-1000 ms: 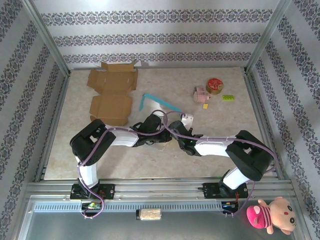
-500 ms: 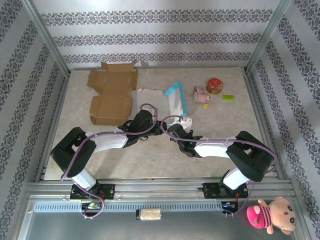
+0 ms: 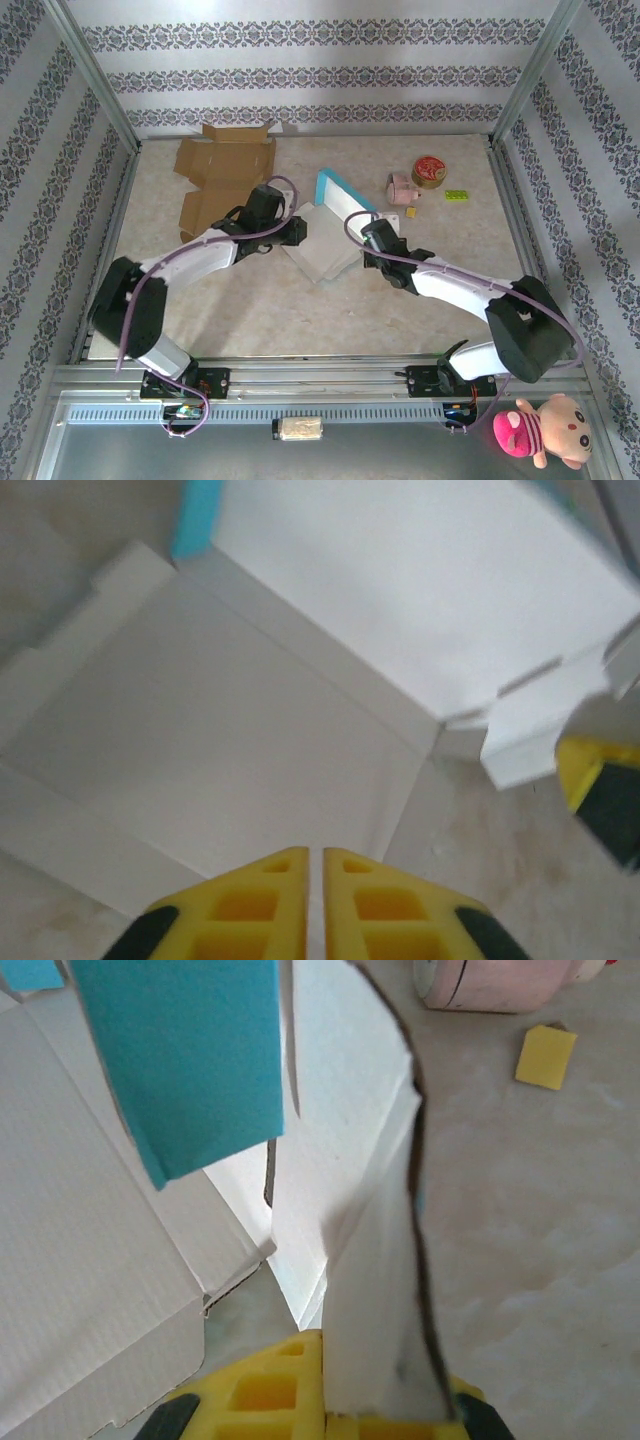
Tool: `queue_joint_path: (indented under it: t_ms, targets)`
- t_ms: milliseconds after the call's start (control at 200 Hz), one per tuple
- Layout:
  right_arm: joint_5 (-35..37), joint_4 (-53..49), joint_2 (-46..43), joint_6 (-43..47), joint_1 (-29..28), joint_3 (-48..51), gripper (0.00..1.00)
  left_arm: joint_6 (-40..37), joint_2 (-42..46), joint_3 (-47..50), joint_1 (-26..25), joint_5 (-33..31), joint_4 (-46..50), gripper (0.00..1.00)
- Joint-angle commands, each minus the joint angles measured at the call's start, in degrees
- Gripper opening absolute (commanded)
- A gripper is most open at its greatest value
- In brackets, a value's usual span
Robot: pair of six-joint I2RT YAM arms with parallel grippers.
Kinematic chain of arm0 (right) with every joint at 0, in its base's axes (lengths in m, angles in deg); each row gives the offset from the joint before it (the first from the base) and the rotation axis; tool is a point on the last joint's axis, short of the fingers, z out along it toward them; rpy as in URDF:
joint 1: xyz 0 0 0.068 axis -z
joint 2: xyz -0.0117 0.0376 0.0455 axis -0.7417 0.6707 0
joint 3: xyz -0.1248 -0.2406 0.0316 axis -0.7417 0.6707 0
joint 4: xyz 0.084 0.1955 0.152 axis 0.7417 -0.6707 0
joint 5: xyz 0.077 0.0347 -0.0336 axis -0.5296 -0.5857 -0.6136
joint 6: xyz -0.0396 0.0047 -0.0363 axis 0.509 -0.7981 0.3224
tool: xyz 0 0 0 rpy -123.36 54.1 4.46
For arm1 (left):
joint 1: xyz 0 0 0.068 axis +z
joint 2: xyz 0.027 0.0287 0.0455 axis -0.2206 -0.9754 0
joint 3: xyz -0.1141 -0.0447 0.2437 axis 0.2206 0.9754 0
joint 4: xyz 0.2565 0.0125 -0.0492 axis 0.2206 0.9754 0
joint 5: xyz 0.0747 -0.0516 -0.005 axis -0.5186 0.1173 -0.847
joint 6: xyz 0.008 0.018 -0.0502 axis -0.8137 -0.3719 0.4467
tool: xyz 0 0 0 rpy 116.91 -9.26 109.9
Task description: Fold the paper box
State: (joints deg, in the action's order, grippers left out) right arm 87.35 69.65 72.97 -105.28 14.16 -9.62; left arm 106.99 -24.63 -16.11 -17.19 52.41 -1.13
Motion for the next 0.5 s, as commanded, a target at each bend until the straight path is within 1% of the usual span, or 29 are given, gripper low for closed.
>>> queue_joint_path:
  t_ms: [0,80,135,200,245,315,395,495]
  targets:
    - [-5.3,-2.6,-0.6,7.1,2.4,-1.6,0.03,-4.0,-5.9,-1.2,-1.3,14.7,-1.3,0.04]
    - [-6.2,-2.5,0.4,7.8,3.5,-2.1,0.03,-0.8,-9.7,-0.9,-1.9,16.7,-7.5,0.00]
    - [-6.5,-2.5,1.4,8.3,4.1,-2.5,0.03,0.9,-12.0,-1.2,-2.2,18.0,-10.5,0.00]
    - [-6.5,-2.5,2.4,8.4,4.5,-3.0,0.03,2.3,-14.1,-2.1,-3.1,21.0,-13.6,0.00]
    - [-6.8,-2.5,3.2,8.3,4.6,-3.5,0.03,2.8,-15.4,-3.0,-4.3,23.0,-15.2,0.00]
    - [-7.0,-2.3,4.2,7.9,4.7,-4.2,0.03,3.1,-17.3,-4.6,-6.7,24.5,-16.3,0.00]
    - [-7.0,-2.2,4.9,7.8,4.7,-5.0,0.03,3.3,-19.6,-6.1,-8.2,23.6,-16.1,0.00]
    - [-6.6,-2.6,5.2,7.2,4.8,-6.0,0.04,4.3,-23.3,-6.6,-8.2,20.4,-16.1,0.00]
